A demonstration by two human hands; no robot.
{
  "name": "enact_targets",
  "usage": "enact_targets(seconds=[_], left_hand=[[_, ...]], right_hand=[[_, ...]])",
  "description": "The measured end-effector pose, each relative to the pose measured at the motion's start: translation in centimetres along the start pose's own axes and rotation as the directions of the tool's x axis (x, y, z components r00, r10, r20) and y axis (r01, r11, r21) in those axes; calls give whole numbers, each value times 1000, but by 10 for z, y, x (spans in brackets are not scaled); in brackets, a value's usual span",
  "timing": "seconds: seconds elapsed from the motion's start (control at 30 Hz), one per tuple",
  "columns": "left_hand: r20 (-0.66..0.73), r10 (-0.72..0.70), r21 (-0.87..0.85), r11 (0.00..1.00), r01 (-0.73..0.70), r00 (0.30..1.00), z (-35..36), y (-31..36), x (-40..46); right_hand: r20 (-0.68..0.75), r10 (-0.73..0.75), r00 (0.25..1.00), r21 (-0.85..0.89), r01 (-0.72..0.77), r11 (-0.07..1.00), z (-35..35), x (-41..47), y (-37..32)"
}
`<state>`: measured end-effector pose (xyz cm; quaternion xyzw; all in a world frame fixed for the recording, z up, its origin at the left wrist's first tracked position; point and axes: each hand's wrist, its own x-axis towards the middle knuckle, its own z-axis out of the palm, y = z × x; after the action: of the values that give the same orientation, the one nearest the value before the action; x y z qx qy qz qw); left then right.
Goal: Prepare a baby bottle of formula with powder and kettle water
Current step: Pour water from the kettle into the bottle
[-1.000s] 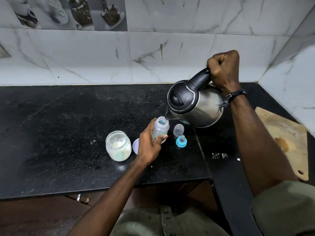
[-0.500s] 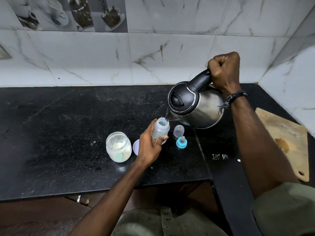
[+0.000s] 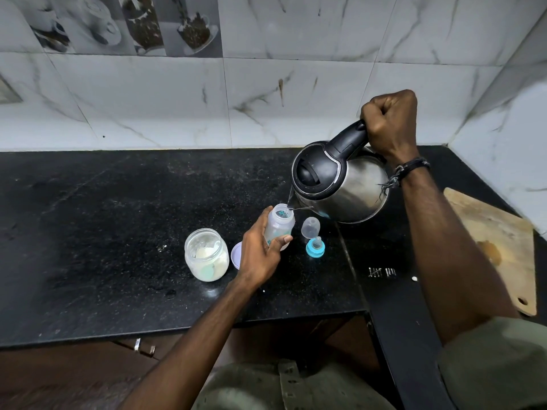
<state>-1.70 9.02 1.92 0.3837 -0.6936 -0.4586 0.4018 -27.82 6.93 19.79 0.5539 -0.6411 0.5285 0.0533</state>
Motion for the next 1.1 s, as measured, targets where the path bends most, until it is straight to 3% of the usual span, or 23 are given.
enact_targets(seconds=[1.1], left_hand=[[-24,25,-42,999,-26,999,1,-2,-3]], right_hand=[[-21,46,999,25,-46,999,-3,-4,1]])
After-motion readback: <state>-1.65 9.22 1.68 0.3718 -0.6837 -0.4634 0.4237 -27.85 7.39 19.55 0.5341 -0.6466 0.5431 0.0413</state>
